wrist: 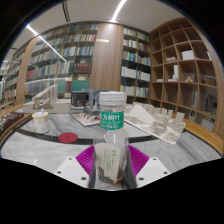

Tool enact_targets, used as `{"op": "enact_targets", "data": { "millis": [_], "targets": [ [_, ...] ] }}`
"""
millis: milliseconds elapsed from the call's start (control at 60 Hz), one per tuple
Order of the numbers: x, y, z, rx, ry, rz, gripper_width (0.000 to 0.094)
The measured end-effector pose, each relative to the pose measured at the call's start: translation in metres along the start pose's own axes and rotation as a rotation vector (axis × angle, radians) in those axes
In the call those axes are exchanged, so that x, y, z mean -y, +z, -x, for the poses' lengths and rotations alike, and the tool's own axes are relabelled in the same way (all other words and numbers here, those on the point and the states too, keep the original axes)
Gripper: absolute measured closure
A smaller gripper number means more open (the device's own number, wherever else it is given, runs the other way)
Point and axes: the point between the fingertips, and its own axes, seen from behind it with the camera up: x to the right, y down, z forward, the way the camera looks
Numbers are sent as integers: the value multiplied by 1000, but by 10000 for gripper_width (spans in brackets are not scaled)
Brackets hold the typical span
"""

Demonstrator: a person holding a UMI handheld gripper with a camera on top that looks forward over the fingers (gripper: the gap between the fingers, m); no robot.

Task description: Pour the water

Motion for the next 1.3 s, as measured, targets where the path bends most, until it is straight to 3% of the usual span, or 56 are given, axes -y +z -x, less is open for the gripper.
{"op": "enact_targets", "data": {
  "millis": [233,417,550,700,900,1050,1300],
  "targets": [
    [43,-5,-23,-114,-103,-28,500],
    [146,14,-37,-292,-394,-128,501],
    [229,37,4,-423,-750,-237,502],
    [282,66,96,-472,-1180,-353,504],
    [265,98,230,-423,-1817,-512,503],
    [228,122,271,-403,-2174,-531,505],
    [229,117,268,-371,-2062,-528,504]
  ]
}}
